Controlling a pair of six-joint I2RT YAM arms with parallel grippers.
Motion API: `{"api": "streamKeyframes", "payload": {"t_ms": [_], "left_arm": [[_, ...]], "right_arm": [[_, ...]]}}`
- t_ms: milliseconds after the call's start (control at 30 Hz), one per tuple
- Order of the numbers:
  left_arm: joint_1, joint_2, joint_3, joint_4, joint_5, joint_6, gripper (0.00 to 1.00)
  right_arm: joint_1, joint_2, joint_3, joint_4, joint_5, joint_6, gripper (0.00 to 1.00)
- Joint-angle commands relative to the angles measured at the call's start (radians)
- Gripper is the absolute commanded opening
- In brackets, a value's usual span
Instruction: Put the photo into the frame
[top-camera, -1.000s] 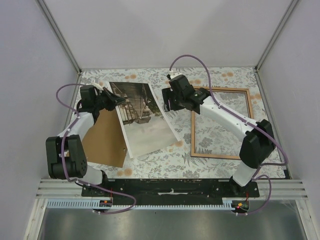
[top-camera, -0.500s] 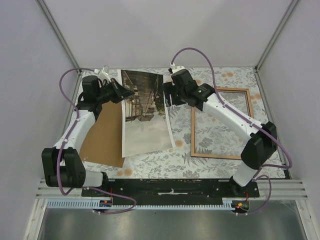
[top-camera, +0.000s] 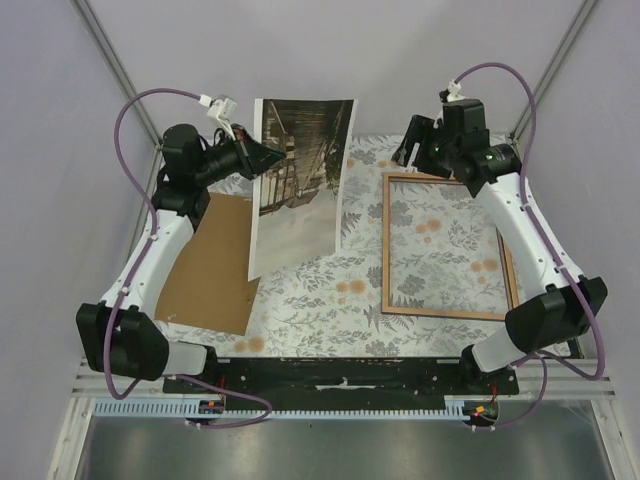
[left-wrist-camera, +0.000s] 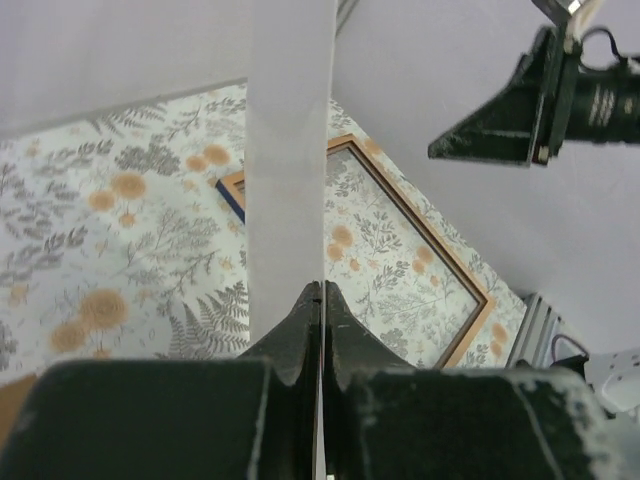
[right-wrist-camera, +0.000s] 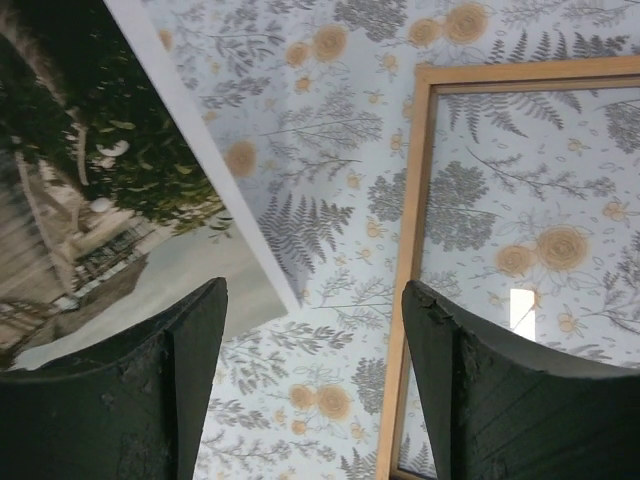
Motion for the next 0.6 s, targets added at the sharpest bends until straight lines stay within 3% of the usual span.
{"api": "streamKeyframes", "payload": {"t_ms": [0,133,267,333,567], "left_arm": [[-0.058,-0.07,0.026,0.079,0.046,0.239,0.02],[-0.134,-0.154,-0.072,0.111,-0.09,0.432,0.02],[-0.212,-0.246,-0.2,0.23,-0.233,0.606,0.02],[-0.236,-0.269,-0.236,0.298,-0.31,0.617,0.02],[-0.263,-0.245,-0.267,0.522,-0.31,0.678,0.02]], "right_arm": [[-0.052,-0.028,0.119,-0.005,-0.229,0.052,0.78],[-0.052,-0.013,0.246,-0.074,-0.269,0.084,0.78],[-0.052,-0.036,0.271,-0.101,-0.245,0.113,0.78],[-0.058,-0.049,0.27,-0.113,-0.203,0.118,0.78],[-0.185,-0.108,0.239,-0.125,-0.175,0.169,0.78]]}}
